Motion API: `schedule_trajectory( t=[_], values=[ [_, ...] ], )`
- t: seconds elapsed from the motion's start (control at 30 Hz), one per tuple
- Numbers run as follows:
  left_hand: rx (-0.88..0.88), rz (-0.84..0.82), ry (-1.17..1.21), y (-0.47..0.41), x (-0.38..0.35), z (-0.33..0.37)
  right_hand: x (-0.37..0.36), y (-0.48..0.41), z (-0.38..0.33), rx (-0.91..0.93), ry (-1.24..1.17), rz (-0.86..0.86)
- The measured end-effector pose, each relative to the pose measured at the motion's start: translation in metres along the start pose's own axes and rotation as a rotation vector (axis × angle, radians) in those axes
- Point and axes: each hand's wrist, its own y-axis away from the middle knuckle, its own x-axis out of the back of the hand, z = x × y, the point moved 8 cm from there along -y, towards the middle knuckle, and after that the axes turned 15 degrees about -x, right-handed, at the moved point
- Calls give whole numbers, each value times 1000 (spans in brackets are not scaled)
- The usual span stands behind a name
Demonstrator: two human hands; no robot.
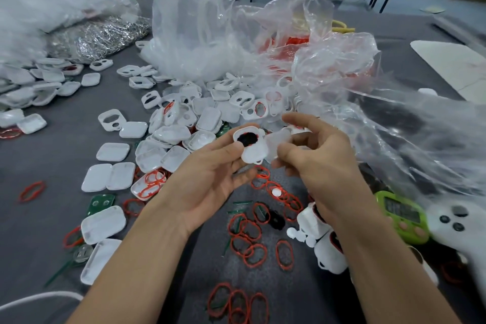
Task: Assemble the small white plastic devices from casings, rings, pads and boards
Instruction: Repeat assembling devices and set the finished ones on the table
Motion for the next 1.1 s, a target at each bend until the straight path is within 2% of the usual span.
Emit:
schedule_trajectory(
  t=[0.1,0.27,0.47,0.6,0.7,0.93,1.1],
  values=[
    [1,11,1,-1,2,0,-3,1,-3,48,89,-22],
    [9,24,-11,-1,2,0,-1,-1,-3,25,35,2],
    [-16,23,-31,0,3,2,2,0,0,-75,-190,-3],
    [-95,9,-135,1,2,3,-9,2,3,-149,-273,-125],
    [-178,12,-204,0,0,7,-16,6,2,-107,-236,-172],
    [-226,-2,-254,1,-4,12,-11,3,1,9,57,2],
    [-211,-3,-292,2,-5,11,-11,6,-3,85,210,56]
  ],
)
